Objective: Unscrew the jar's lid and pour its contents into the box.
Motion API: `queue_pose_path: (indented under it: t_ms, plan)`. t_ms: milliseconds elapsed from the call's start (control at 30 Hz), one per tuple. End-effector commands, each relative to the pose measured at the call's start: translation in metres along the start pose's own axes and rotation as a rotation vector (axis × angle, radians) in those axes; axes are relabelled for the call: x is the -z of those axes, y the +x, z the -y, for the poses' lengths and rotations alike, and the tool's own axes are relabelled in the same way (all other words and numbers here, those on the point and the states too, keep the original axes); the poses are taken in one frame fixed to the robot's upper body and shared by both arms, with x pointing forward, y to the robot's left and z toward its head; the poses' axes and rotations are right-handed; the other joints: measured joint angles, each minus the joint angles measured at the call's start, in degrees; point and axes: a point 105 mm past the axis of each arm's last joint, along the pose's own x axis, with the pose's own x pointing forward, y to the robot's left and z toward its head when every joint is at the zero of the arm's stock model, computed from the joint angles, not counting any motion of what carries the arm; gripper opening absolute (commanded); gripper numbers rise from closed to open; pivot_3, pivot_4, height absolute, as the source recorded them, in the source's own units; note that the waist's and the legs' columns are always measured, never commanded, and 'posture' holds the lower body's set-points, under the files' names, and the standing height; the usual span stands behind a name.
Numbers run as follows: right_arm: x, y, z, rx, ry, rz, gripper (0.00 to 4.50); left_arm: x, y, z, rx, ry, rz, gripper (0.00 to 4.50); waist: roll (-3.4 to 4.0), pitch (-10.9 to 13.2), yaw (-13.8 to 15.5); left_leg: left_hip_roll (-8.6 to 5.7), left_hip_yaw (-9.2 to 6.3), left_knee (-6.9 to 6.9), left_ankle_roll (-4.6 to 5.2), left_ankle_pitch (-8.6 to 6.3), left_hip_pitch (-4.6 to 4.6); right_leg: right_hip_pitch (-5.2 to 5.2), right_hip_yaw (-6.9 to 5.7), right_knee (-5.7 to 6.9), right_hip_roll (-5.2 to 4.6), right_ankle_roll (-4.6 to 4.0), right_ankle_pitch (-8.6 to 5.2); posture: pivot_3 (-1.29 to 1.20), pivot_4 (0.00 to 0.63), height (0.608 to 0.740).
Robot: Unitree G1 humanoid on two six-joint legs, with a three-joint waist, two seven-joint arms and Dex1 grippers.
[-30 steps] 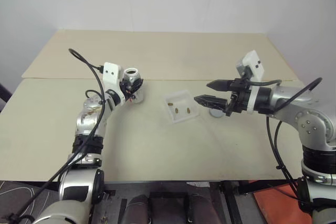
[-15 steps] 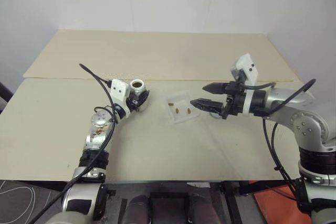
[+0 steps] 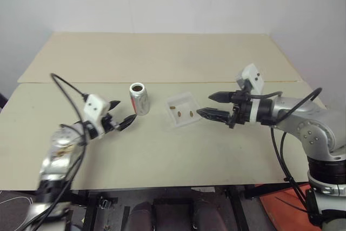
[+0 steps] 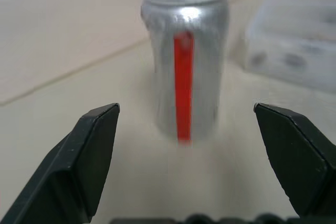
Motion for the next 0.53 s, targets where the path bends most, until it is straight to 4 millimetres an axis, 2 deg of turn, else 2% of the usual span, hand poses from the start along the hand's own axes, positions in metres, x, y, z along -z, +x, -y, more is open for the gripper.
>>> queue_pose_path:
  t_ms: [33,167,333,533]
  plan:
    - [-0.003,-0.008,0.004,0.014,-0.059,0.035,4.50,-0.048,-0.045,0.003,0.059,0.092,0.111,4.47,0.00,0.0,0.0,0.05,0.02,-0.02,0.00,0.00,0.02,0.01,0.00,-0.04,0.01,-0.02,0.01,0.00,0.150,0.740]
    - [-0.005,-0.011,0.007,0.011,-0.105,0.055,4.50,-0.073,-0.071,0.001,0.090,0.095,0.110,4.47,0.03,0.0,0.7,0.03,0.05,-0.03,-0.04,0.02,0.17,0.12,-0.03,-0.04,-0.03,-0.06,0.03,0.00,0.150,0.740]
    - [-0.003,-0.011,0.006,-0.017,-0.138,0.079,4.50,-0.085,-0.087,-0.002,0.076,0.086,0.112,4.47,0.05,0.0,0.7,0.04,0.10,-0.09,-0.04,0.02,0.62,0.52,-0.02,-0.16,0.04,-0.07,0.02,0.00,0.150,0.740]
    - [-0.004,-0.008,0.000,-0.043,-0.149,0.097,4.50,-0.088,-0.085,0.003,0.064,0.070,0.112,4.47,0.05,0.0,0.5,0.03,0.14,-0.40,-0.07,0.04,0.78,0.58,0.02,-0.28,0.04,-0.11,0.00,0.00,0.150,0.740]
